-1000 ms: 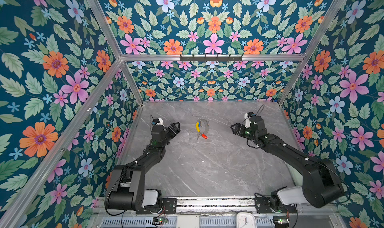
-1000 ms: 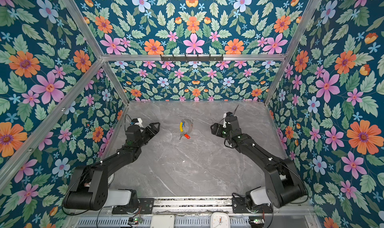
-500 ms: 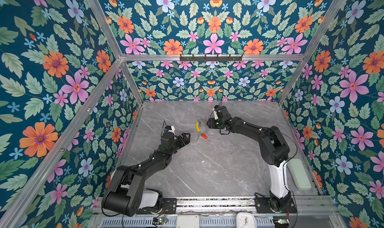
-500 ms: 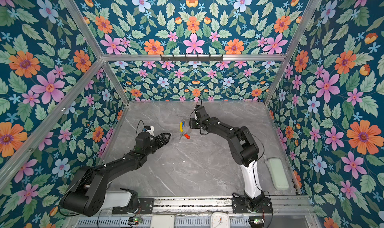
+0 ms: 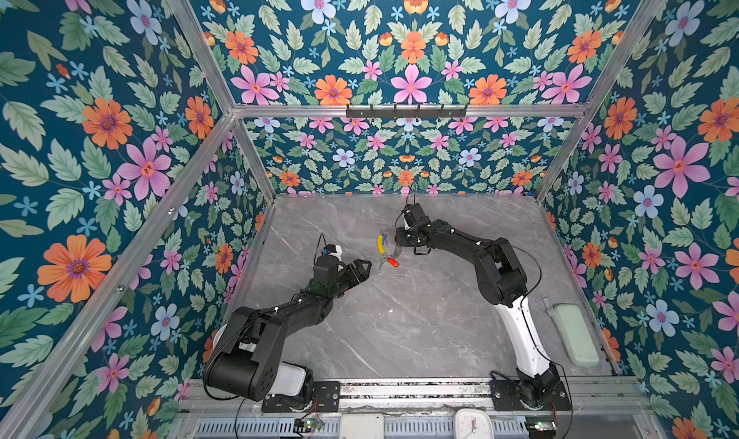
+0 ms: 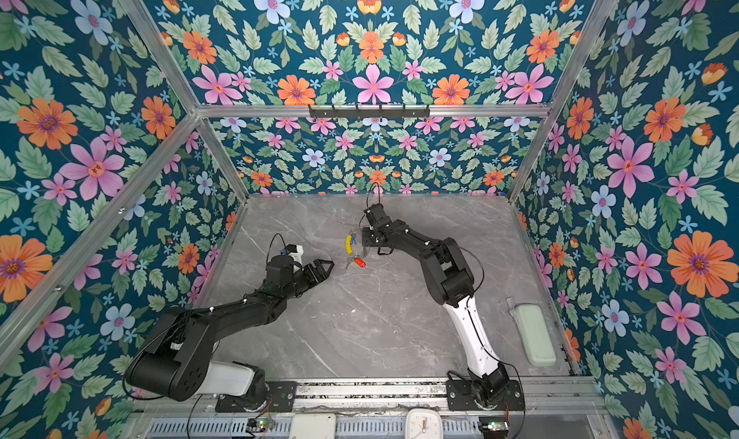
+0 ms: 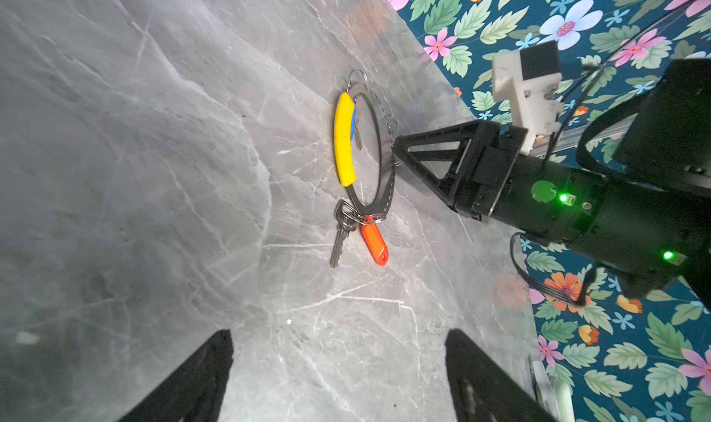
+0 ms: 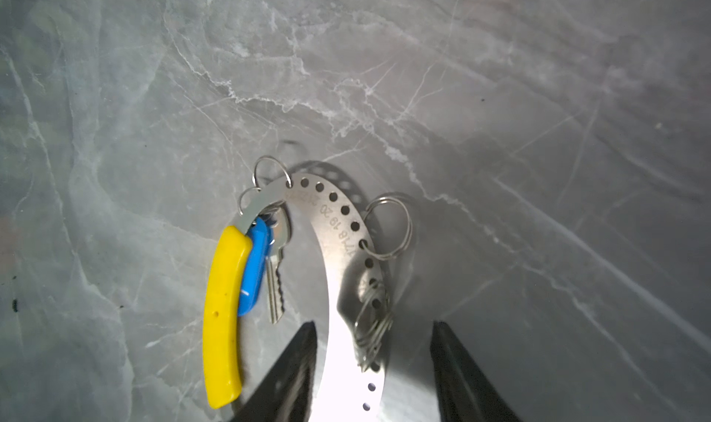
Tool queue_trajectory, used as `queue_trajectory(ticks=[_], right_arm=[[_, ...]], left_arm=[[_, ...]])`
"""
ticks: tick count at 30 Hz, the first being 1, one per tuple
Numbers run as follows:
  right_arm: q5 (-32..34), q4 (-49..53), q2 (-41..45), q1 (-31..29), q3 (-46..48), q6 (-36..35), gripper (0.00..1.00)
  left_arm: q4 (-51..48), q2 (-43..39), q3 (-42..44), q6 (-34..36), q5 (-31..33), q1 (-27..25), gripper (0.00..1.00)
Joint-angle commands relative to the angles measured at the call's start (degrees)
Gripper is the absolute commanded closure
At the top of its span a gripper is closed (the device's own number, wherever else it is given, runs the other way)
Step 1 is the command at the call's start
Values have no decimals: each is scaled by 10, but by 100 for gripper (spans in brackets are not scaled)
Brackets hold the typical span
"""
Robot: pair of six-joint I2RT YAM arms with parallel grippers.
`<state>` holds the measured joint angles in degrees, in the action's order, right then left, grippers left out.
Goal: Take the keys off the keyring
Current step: 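Reach both grippers toward the steel key ring at the table centre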
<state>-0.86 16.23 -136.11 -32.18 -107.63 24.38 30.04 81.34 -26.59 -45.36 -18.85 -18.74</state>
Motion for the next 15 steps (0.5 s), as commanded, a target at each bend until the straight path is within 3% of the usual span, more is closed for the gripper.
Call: queue_trajectory(ticks=[1,15], right_arm=[[9,12,-10,-2,-11,14,55],[8,13,-20,-3,-16,4,81]], left_arm=[[23,2,3,-6,-11,1,12],[29,9,1,-13,-27,-3,12]])
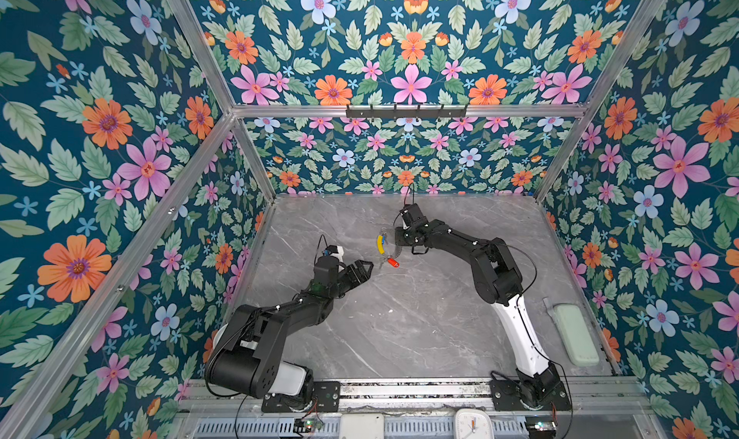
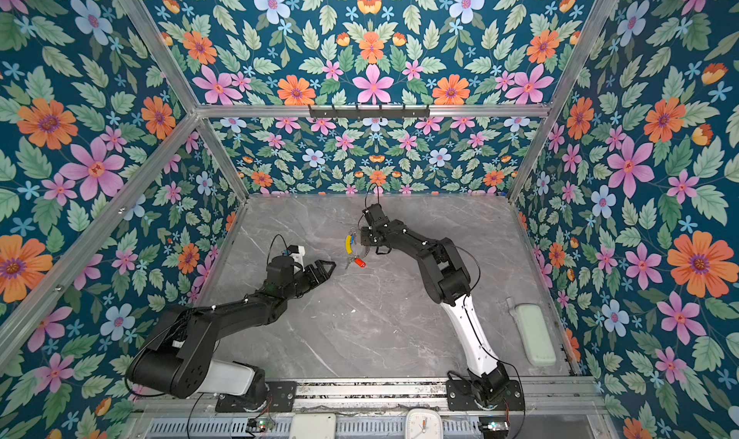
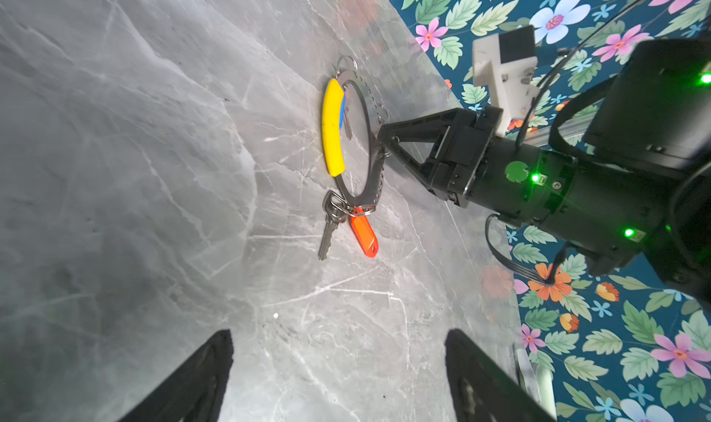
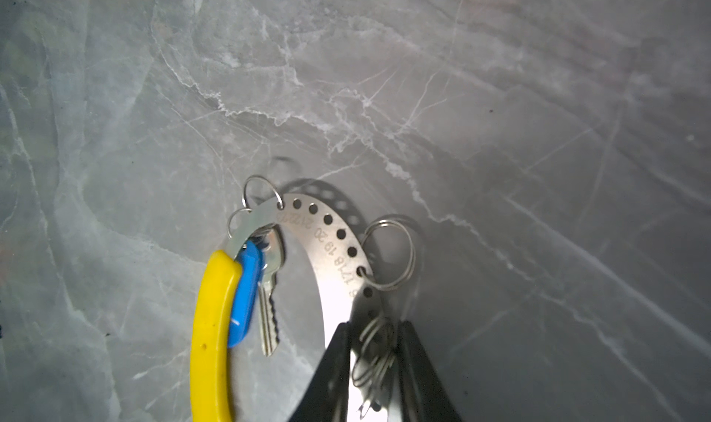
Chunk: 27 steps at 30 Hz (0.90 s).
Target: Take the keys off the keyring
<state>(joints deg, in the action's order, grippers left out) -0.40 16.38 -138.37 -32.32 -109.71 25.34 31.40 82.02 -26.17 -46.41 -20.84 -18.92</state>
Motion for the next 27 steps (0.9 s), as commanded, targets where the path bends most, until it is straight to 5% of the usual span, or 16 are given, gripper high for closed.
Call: queue_trajectory(ticks=[1,12,18,27], right_arm=[[3,9,5,-2,8,-9,82],[-13,-59,80,-2,103,-41,100],[-33,-99,161,-2,189,-49,100],[-74,-128,320,-9,331,-33,100]], left_arm=[[16,2,-3,-3,-8,-2,12],[7,-1,-14,-3,-24,-9,12],[10,-14,-13,-7,-42,-11,11],[213,-9,47,-65,-136,-28,11]])
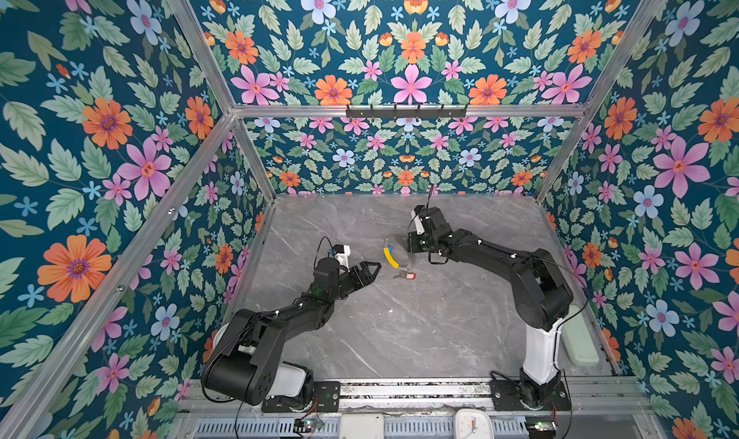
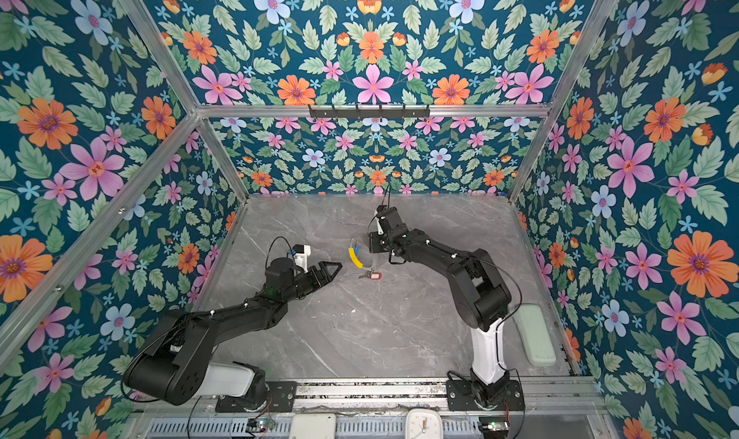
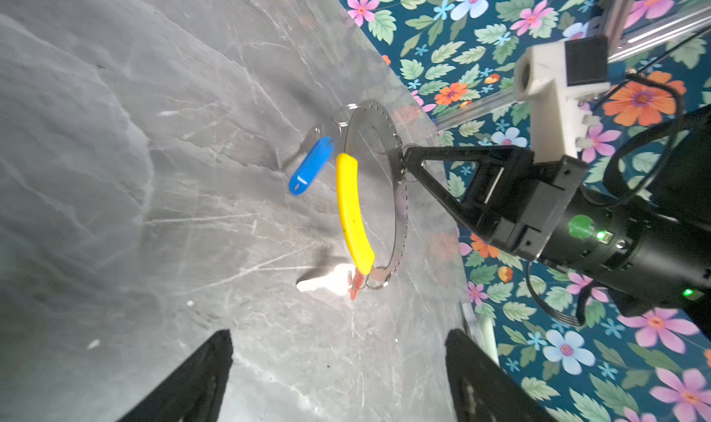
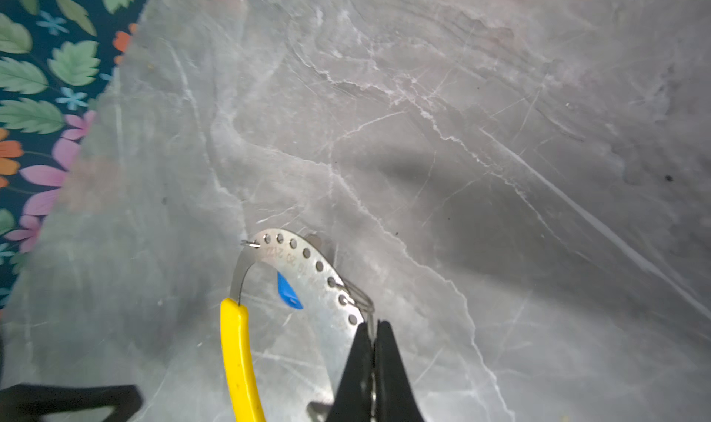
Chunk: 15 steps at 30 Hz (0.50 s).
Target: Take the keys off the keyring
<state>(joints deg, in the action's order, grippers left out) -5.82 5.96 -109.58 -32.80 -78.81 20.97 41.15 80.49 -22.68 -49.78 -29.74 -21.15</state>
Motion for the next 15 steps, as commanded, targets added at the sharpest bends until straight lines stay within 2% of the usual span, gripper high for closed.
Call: queue_trajectory(ticks=[1,6,15], right_arm=[[-22,-23,49,-8,36,14,100],[-21,10,120,-32,76,0,100],[-21,52,217,-53,115,-9,100]], left_arm=[[146,12,17,-44,-54,-12,11],[226,24,22,-72,-74,-42,14],[212,-4,18,-72,-55,-73,40]])
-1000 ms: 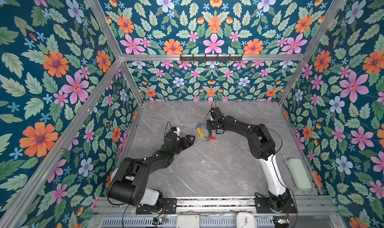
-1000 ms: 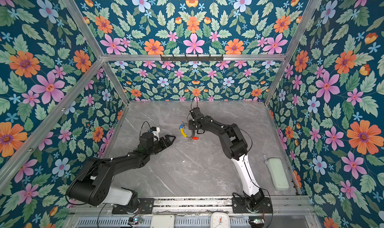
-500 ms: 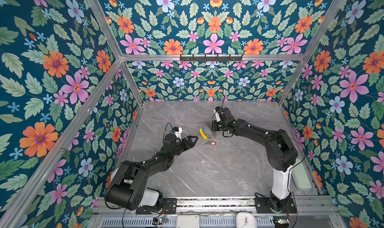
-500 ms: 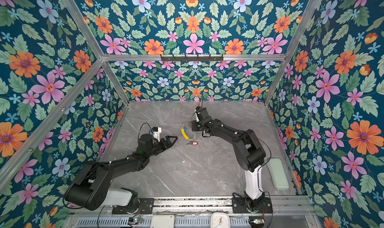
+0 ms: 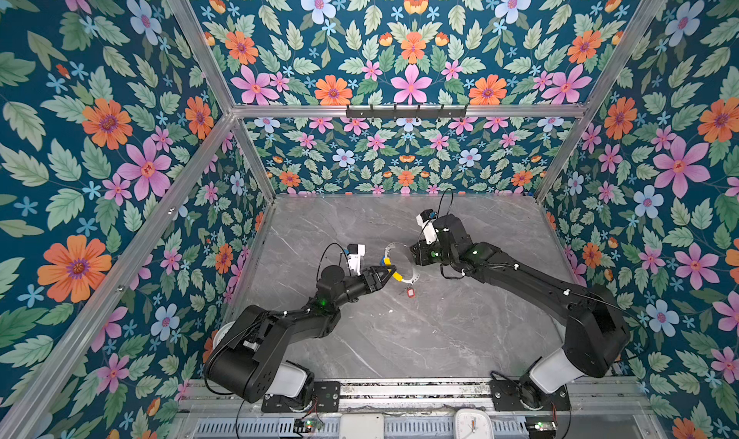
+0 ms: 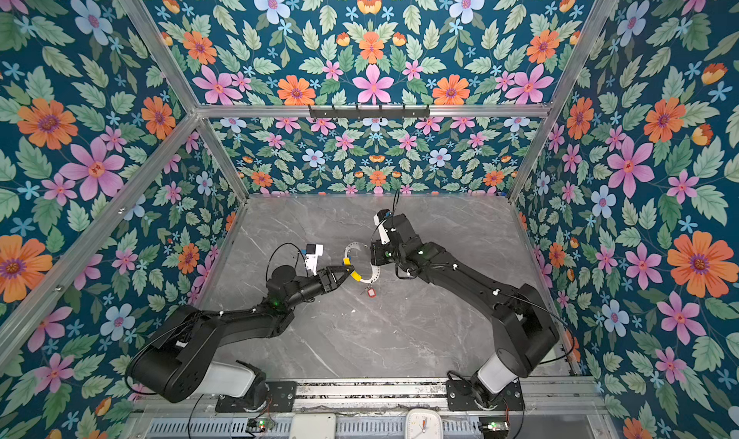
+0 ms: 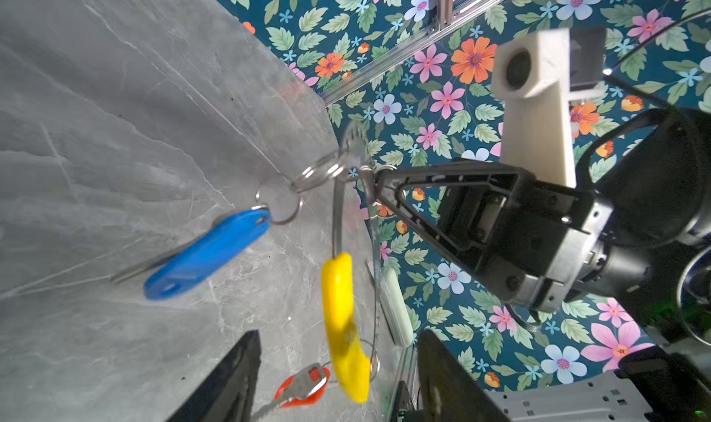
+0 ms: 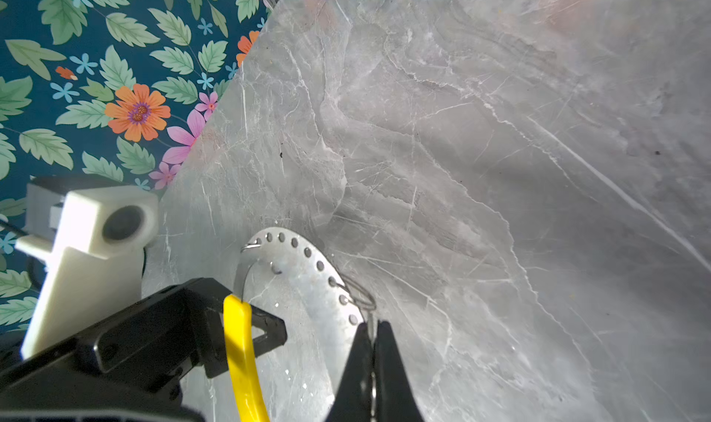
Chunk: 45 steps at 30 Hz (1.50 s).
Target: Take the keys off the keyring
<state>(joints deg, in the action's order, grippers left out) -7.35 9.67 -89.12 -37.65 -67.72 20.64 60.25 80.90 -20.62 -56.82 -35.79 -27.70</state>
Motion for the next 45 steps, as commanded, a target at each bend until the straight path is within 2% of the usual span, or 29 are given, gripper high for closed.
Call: queue_trajectory(ticks=[1,5,14,16,23,26,33,38,45], right_arm=[[-9,20,18,-7,7,-7,100],[-9,35,27,-15,12,-11,100],[-15,33,54,-16,28,1,100],[-16,27,65,-16,32,3,98],[-7,2,132,-16,53,5,63],[13,-30,172,-16,78,11,55],[-6,-104,272,-16,169,15,49],[-36,-162,362,-16,264,16,42],[-96,-193,409,-16,335,27,47]], left_arm=[[17,-12,-4,-1,8,-10,45],[6,-25,-9,1,18,-26,68],[2,-36,-9,-7,42,-60,100],[-4,-40,-11,-11,51,-66,100],[-49,-79,-20,-7,111,-102,100],[-70,-96,-20,-9,141,-111,100],[-74,-127,-17,-47,189,-116,100],[-108,-161,-34,-47,209,-117,100],[-148,-208,-46,-56,234,-122,100]])
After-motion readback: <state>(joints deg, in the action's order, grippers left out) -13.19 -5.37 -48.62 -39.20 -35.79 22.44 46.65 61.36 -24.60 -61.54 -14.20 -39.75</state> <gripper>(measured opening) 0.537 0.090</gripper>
